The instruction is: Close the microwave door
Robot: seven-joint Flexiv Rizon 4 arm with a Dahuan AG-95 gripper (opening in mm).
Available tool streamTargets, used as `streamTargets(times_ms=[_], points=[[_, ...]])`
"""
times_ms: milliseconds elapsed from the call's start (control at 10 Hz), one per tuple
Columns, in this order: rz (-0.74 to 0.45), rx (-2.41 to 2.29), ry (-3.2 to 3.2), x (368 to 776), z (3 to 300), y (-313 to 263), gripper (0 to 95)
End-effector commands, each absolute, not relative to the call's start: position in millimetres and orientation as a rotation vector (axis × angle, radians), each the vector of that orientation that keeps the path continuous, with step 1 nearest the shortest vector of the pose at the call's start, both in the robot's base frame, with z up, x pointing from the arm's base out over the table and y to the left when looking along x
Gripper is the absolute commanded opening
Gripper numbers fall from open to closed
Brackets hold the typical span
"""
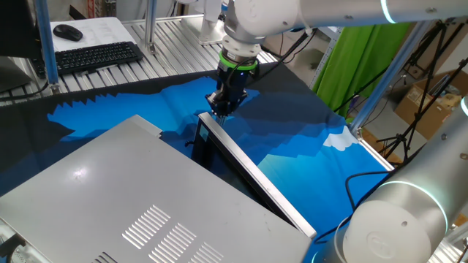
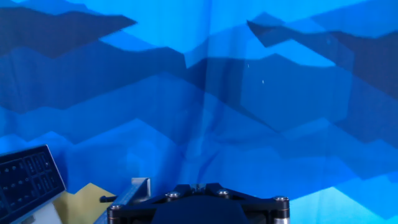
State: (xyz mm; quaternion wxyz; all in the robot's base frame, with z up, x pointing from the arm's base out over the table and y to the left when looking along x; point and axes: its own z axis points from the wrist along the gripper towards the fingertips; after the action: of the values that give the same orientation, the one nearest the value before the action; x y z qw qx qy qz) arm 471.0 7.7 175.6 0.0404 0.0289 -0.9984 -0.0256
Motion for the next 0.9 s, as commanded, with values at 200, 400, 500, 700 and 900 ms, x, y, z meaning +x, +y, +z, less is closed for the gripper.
streamTargets(times_ms=[200,400,500,700,900], points=[[-0.107,0.143,-3.040,472,174,7,0.0],[-0.064,0.184,-3.051,472,174,7,0.0],[-0.070,0.201,-3.050,472,174,7,0.0],[-0.096,0.236,-3.046,459,165,-1,0.0],[-0.134,0.240,-3.037,440,150,-8,0.0]])
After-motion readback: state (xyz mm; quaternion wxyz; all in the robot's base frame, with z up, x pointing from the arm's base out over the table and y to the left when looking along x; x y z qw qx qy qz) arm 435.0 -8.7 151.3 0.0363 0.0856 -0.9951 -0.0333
